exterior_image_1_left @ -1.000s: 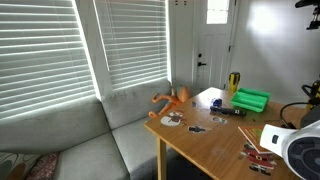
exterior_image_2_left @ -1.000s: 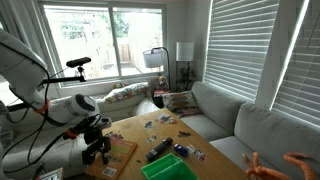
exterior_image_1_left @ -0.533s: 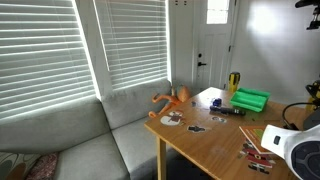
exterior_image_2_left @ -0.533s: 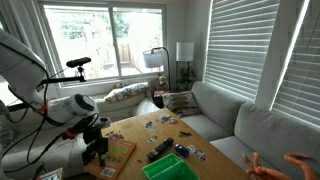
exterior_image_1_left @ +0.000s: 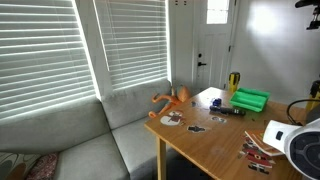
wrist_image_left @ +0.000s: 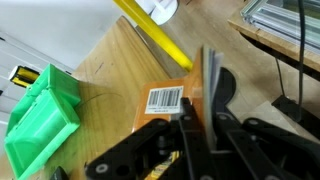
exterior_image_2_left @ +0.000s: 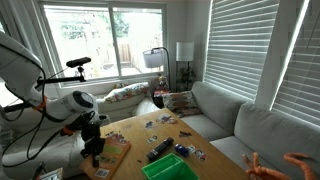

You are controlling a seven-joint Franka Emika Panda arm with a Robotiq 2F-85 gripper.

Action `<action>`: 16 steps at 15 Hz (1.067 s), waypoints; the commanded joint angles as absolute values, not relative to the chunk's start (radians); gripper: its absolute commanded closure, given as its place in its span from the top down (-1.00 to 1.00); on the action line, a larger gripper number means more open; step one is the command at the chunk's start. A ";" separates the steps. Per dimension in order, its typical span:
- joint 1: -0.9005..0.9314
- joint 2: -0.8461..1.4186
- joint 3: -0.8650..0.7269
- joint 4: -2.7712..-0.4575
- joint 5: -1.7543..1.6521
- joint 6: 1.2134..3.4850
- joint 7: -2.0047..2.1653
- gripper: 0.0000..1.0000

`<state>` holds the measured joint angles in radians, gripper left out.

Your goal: Slide the book downwards, flip the book and place it right side up on the table

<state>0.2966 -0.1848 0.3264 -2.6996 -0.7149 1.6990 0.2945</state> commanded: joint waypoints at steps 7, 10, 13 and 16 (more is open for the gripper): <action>0.279 -0.258 0.247 -2.644 -0.575 1.762 0.149 -0.96; 0.270 -0.361 0.205 -2.638 -0.503 1.795 0.074 -0.96; 0.254 -0.463 0.159 -2.625 -0.429 1.813 -0.002 -0.96; 0.235 -0.534 0.098 -2.613 -0.349 1.838 -0.079 -0.96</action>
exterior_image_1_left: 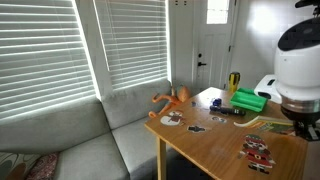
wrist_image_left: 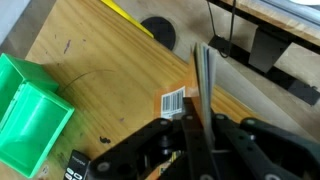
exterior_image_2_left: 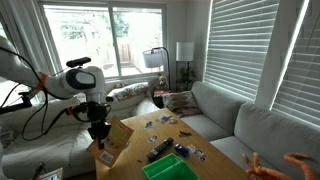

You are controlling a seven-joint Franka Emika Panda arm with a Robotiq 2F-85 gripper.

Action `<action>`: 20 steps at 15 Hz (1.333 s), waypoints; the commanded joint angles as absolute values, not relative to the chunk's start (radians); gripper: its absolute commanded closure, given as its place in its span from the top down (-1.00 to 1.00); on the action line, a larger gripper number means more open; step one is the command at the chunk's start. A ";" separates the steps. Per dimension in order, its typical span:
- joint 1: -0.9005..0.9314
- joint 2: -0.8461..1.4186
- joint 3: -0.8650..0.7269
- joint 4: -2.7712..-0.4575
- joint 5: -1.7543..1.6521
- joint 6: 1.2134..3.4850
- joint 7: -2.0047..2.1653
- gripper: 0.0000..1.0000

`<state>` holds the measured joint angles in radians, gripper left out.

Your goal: Slide the book downwards, flip the book and place it right side up on the table

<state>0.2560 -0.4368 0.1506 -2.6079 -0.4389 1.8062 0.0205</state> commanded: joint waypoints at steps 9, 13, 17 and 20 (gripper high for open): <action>0.173 -0.614 -0.109 -2.606 -0.075 1.937 -0.336 -0.96; 0.169 -0.590 -0.190 -2.614 0.086 1.978 -0.447 -0.96; 0.169 -0.573 -0.269 -2.628 0.261 1.986 -0.562 -0.96; 0.166 -0.565 -0.321 -2.629 0.393 1.972 -0.650 -0.96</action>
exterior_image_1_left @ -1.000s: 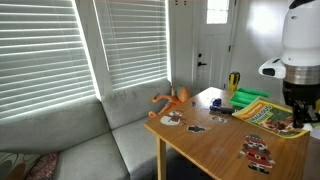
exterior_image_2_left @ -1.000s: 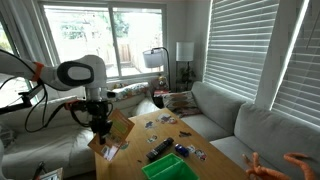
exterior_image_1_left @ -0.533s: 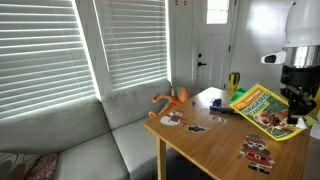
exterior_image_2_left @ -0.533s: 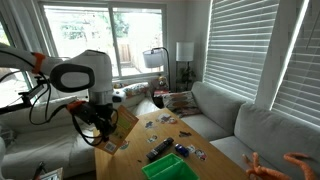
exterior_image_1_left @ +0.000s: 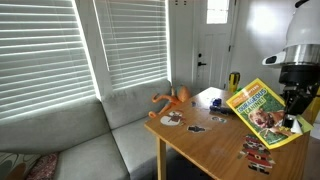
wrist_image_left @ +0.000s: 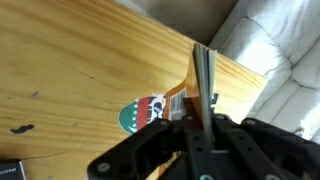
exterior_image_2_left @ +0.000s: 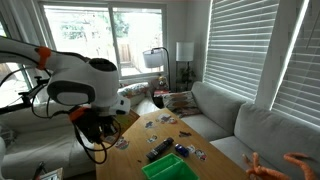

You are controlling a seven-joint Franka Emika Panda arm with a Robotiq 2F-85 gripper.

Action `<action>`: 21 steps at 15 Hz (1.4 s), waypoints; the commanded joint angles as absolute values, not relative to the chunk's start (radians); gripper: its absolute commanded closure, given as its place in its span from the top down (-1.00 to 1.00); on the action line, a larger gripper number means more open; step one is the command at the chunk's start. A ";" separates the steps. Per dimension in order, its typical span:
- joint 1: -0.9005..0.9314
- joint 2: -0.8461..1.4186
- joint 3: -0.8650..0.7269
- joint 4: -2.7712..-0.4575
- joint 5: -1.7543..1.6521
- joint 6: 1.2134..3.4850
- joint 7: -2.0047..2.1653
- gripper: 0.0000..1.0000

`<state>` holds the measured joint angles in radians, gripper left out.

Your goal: Slide the book downwards, flip the book and place it right side up on the table

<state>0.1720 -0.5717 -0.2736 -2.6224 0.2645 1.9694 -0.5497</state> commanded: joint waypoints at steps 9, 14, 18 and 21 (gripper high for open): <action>0.054 -0.402 -0.309 -2.608 0.448 1.900 -0.675 -0.93; -0.010 -0.363 -0.253 -2.586 0.379 1.909 -0.605 0.10; -0.036 -0.363 -0.215 -2.570 0.292 1.914 -0.534 0.62; -0.033 -0.365 -0.188 -2.558 0.229 1.912 -0.485 0.99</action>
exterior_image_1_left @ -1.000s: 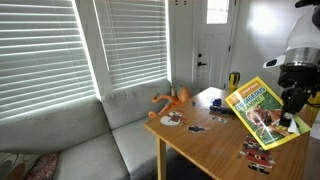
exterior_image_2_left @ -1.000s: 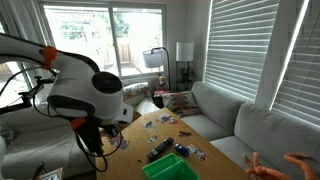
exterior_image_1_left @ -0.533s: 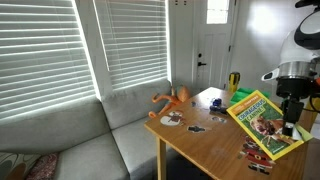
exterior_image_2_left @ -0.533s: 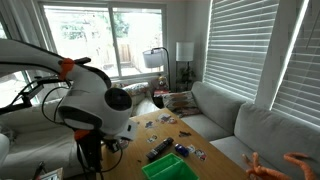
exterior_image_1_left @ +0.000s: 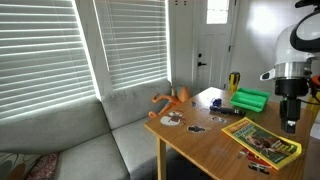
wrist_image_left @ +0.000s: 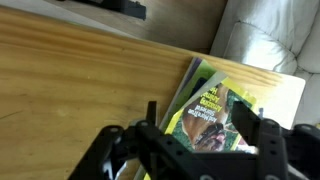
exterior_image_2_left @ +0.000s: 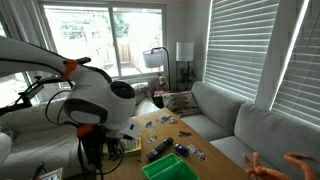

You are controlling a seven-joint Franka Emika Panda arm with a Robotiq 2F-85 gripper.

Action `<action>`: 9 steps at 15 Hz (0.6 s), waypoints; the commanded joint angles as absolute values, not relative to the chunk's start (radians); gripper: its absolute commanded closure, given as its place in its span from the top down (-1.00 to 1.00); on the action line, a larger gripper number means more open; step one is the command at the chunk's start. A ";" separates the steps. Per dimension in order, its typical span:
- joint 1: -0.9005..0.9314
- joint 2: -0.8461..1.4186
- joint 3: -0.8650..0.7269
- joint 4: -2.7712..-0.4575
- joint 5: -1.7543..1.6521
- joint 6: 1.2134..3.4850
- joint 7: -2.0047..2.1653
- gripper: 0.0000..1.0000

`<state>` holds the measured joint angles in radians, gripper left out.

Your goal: Slide the book downwards, flip the book and place it right side up on the table

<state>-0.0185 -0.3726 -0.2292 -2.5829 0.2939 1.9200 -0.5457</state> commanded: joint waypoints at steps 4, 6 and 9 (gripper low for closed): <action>-0.011 -0.386 -0.117 -2.562 0.153 1.909 -0.397 1.00; 0.000 -0.401 -0.080 -2.570 0.127 1.912 -0.350 1.00; 0.008 -0.440 -0.032 -2.581 0.091 1.926 -0.270 1.00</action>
